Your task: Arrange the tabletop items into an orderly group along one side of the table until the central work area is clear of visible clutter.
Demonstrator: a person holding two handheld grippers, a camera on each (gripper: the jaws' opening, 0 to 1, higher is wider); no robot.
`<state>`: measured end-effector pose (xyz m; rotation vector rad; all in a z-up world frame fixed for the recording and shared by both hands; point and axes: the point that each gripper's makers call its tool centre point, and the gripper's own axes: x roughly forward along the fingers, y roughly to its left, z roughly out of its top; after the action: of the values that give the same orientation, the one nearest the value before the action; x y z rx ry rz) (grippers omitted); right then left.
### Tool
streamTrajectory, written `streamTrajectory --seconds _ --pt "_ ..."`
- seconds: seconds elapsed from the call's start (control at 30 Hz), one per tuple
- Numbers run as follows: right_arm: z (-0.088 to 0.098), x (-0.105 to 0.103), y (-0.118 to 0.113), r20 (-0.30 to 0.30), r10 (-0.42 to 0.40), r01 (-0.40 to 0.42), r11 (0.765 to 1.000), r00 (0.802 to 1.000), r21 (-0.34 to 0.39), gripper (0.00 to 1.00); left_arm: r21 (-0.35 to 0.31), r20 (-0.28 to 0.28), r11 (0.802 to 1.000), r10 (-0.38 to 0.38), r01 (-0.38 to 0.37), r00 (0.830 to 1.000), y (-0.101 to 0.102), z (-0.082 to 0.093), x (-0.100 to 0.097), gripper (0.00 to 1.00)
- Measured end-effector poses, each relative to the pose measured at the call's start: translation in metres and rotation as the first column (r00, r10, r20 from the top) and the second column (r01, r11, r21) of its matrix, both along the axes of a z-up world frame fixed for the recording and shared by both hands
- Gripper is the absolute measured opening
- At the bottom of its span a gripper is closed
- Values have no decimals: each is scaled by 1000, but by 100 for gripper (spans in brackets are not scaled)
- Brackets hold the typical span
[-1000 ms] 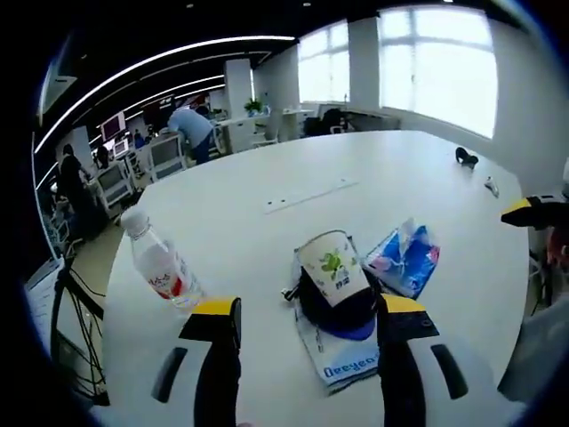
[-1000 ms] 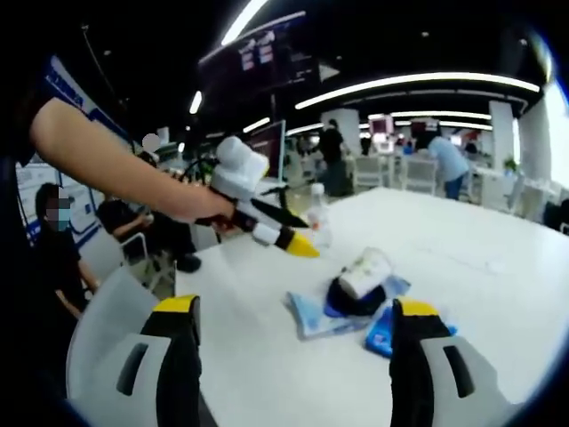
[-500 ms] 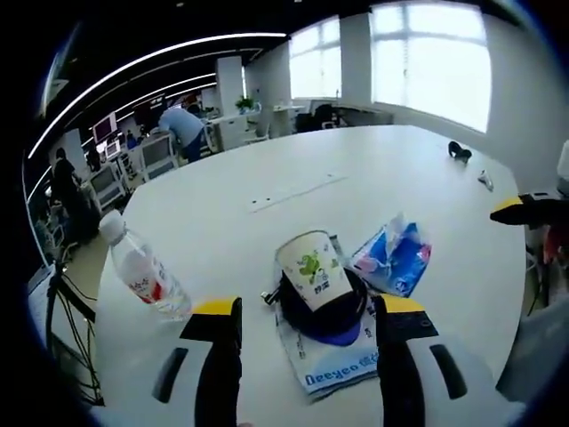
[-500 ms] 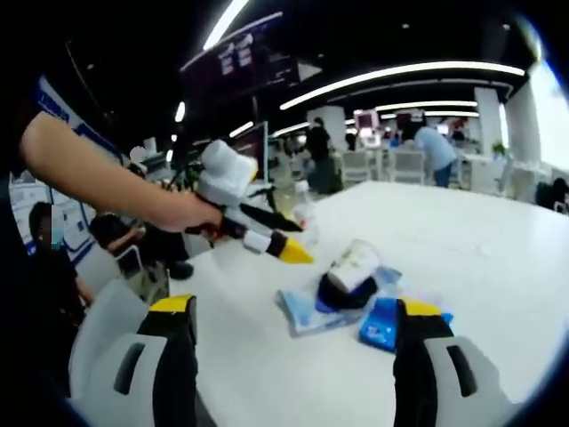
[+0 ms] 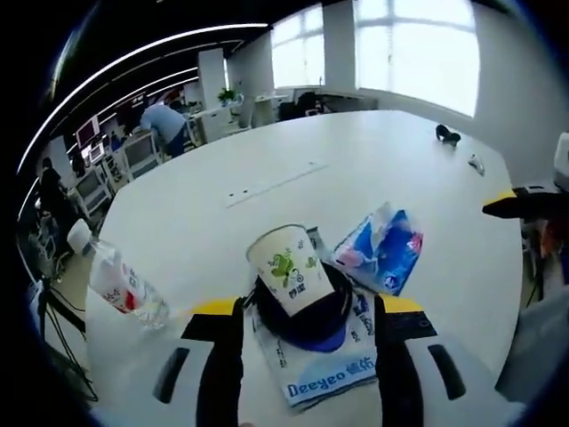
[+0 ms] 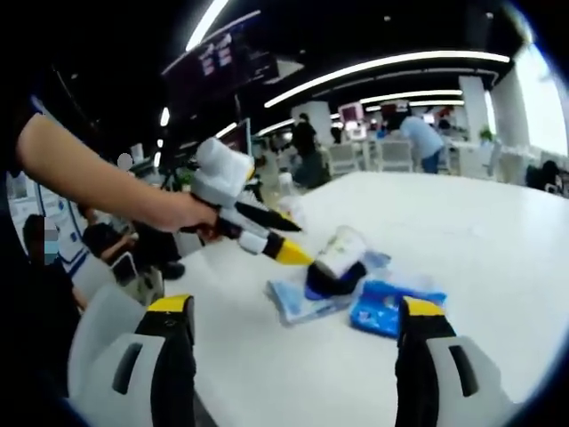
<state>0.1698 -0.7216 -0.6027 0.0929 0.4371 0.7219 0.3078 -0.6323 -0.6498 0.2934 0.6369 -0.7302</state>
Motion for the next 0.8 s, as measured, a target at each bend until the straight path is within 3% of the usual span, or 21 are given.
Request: streamTrajectory --seconds 0.2,0.53,0.8 --pt "0 4 1 2 -3 3 1000 1000 2 92 -2 -9 1000 -5 5 1000 -8 -2 9 56" --pt "-9 2 -9 -18 -31 32 999 999 20 91 -17 -60 997 73 -74 996 -10 -15 20 53" --pt "-20 3 -15 -49 -51 53 998 997 45 90 12 -75 998 61 -60 995 -14 -27 22 53"
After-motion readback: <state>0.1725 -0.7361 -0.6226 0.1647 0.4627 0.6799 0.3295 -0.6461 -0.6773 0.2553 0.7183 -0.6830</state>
